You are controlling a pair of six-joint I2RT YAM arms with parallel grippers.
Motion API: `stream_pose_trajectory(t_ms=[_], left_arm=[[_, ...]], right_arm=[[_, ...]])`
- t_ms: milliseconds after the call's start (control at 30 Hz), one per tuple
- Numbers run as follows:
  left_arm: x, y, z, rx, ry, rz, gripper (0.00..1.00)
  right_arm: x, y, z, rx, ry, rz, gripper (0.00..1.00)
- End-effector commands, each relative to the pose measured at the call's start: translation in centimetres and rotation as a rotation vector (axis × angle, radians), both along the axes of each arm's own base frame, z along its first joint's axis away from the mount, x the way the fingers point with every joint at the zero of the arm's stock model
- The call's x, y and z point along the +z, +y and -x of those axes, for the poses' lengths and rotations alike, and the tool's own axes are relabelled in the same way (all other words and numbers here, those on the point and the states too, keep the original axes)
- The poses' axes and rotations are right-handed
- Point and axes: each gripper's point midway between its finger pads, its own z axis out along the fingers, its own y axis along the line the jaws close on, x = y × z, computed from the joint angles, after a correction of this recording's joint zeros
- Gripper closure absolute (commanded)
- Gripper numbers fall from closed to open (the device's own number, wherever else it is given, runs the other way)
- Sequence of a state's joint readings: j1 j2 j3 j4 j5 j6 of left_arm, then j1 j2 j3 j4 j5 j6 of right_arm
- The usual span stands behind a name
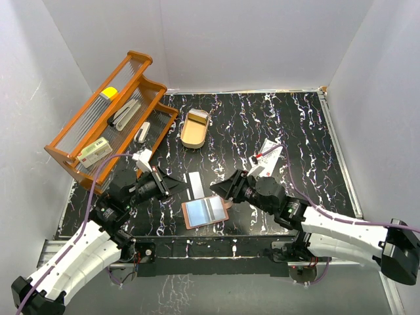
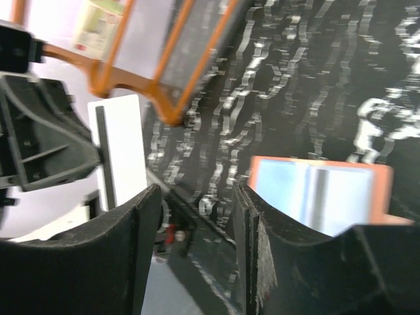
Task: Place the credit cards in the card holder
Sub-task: Pick up the credit card from the card holder, then insert the credit card into the card holder.
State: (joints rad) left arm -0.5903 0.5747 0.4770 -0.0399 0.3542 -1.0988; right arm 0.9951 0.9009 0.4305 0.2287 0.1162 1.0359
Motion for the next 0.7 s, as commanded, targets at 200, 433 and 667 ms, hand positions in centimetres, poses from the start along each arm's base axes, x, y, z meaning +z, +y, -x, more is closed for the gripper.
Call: stream_pose_trajectory(t_ms=[200, 433, 667], left_arm=[[-6.7, 0.0, 1.6, -0.036, 0.166, -0.036, 1.0], [-10.1, -0.5, 2.2, -0.061, 0.262, -0.025, 1.0], [-12.6, -1.2, 2.9, -0.104, 0.342, -0.003, 1.0]], right_arm=[[-6.4, -4.2, -0.9, -0.021, -0.025, 0.521, 0.48], [-9.7, -4.2, -1.9, 0.022, -0.007, 0.733, 0.48], [-11.3, -3.9, -2.3, 0.031, -0.001, 0.775, 0.57]])
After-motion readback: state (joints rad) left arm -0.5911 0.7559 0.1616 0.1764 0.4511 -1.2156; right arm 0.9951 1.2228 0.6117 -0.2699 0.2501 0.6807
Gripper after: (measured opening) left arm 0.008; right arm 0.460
